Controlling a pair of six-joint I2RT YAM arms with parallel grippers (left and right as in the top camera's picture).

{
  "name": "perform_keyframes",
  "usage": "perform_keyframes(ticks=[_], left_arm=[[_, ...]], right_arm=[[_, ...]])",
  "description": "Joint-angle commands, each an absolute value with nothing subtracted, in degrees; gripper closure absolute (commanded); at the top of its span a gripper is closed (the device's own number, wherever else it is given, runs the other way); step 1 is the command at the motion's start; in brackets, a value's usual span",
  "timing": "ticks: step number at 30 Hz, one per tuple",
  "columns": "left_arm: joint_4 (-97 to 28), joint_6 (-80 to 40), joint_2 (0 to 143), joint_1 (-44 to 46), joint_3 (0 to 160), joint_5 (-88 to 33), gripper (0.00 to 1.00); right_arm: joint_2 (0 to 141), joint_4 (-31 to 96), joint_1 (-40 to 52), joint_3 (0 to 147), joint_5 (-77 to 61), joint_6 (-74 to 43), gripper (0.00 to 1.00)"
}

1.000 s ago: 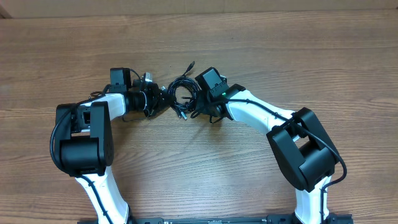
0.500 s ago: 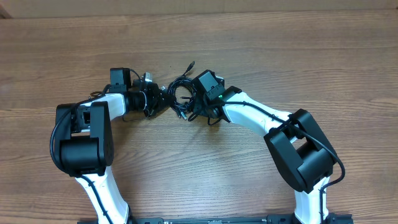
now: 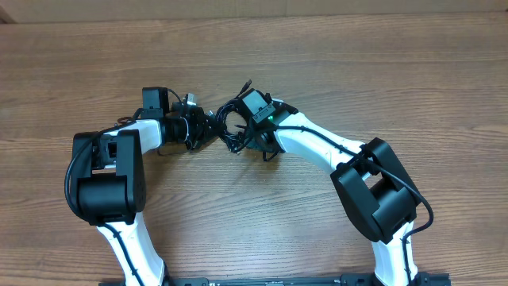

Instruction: Untangle cables

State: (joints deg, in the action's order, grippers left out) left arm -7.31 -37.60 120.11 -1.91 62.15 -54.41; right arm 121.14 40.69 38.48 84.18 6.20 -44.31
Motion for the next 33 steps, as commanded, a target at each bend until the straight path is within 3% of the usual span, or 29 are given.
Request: perform_keyframes(ticks=[1, 16, 20, 25, 33], left_arm=[[-7.88, -39.00, 120.38, -4.01, 60.95, -51.05, 0.96], [-10.04, -37.71, 120.38, -9.91, 60.93, -52.66, 0.96], [-9.19, -34.98, 120.38, -9.69, 60.93, -56.10, 0.96], [-7.33, -28.84, 120.38, -9.34, 60.93, -62.35, 0.95], [-1.10, -25.45, 120.38, -9.41, 60.93, -72.05, 0.91]], right_arm=[[123.37, 43.35, 37.91, 83.72, 11.75, -44.36, 0.89], [123.39, 44.64, 30.17, 83.70, 6.55, -45.52, 0.84], [123.39, 38.35, 30.13, 83.79, -5.04, -31.03, 0.71], [123.39, 32.08, 28.84, 83.77, -20.53, -22.24, 0.62], [123.42, 31.09, 28.56, 83.59, -30.28, -15.99, 0.60]])
